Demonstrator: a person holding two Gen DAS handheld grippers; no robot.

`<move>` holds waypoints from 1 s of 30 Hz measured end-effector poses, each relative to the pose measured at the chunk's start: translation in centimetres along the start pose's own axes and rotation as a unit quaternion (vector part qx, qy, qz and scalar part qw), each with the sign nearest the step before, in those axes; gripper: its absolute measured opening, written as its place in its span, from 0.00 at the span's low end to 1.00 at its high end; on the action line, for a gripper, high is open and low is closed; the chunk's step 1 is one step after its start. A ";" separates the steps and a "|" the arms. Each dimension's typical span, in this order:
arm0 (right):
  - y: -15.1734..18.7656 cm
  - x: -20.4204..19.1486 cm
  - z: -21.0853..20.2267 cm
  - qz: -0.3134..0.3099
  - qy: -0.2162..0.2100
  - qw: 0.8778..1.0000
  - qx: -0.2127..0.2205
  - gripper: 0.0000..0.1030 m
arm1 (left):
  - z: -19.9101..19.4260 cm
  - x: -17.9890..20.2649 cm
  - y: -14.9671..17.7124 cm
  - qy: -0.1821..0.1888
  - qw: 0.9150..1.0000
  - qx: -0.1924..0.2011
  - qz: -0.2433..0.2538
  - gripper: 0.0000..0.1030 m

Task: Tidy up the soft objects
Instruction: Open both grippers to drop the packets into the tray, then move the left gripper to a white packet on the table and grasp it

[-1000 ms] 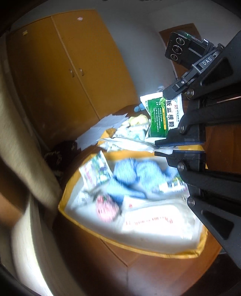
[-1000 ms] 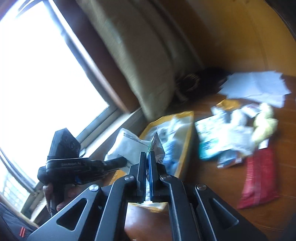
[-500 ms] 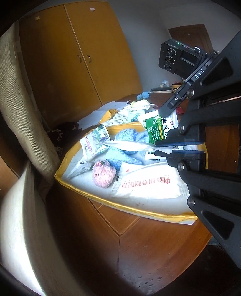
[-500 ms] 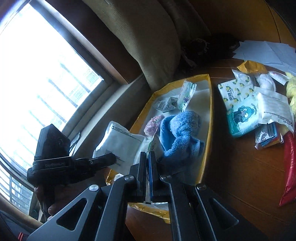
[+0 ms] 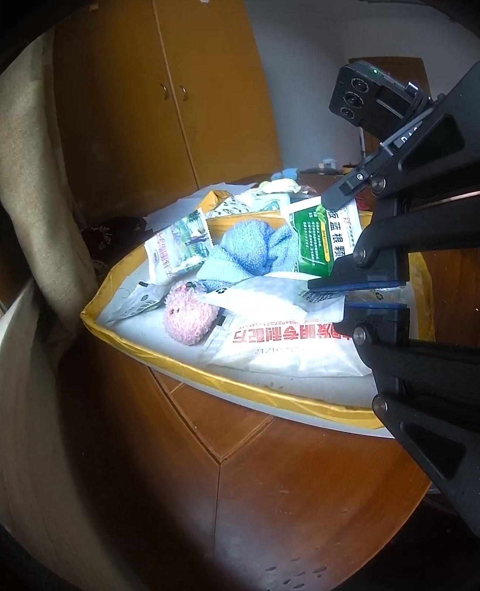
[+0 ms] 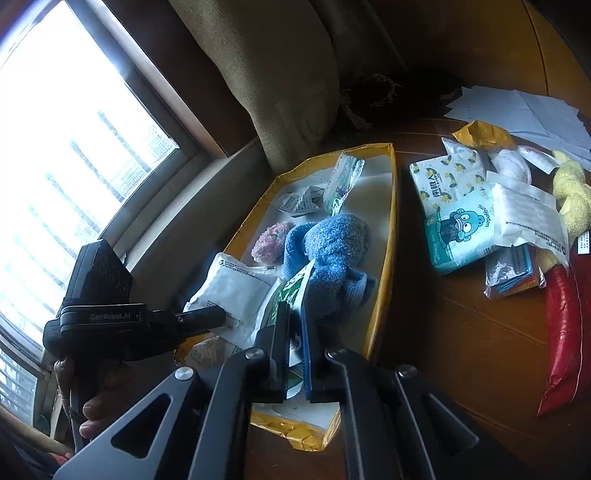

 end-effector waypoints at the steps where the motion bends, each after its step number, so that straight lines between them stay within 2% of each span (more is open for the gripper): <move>1: 0.0 0.1 0.0 0.003 0.001 1.000 0.001 0.07 | 0.1 0.0 0.0 -0.001 1.000 -0.001 -0.003 0.05; 5: 0.1 0.2 -0.1 -0.001 0.006 1.000 -0.001 0.12 | -0.4 -0.1 0.0 -0.014 1.000 0.001 -0.002 0.10; 6: 0.1 0.2 -0.2 -0.001 0.006 1.000 -0.001 0.19 | -0.7 0.0 -0.1 -0.022 1.000 0.005 0.000 0.21; 7: 0.1 0.3 -0.3 0.001 0.004 1.000 0.001 0.33 | -1.0 -0.2 -0.1 -0.033 0.999 0.010 0.001 0.32; 8: 0.0 0.3 -0.6 0.003 0.000 1.000 0.007 0.39 | -1.3 -0.3 -0.3 -0.038 0.999 0.018 -0.001 0.55; 9: -0.1 0.3 -0.8 0.003 -0.003 1.000 0.010 0.45 | -1.6 0.0 -0.4 -0.029 0.999 0.026 0.003 0.57; 14: -0.2 0.5 -2.7 -0.001 -0.007 1.000 0.026 0.46 | -1.9 1.4 0.1 -0.047 0.998 0.026 0.037 0.57; 18: -0.2 1.8 -5.0 0.007 -0.004 0.999 0.048 0.58 | -1.2 3.6 0.6 -0.048 0.996 0.024 0.066 0.57; 22: 0.3 4.7 -7.7 0.020 0.020 0.997 0.073 0.67 | 0.8 6.2 1.9 -0.049 0.993 0.004 0.105 0.57; 30: 2.2 10.8 -11.6 0.067 0.054 0.992 0.087 0.73 | 4.5 11.7 4.2 -0.041 0.984 -0.026 0.170 0.57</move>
Point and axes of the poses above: each gripper's, at about its wrist camera, not at the fingertips, and z roughly the way its jaws point, x to its right, y to its underside, the point moved 10 cm from there along z, roughly the way its jaws point, and after that the axes turned 6 degrees about -x, right-handed, at the moved point
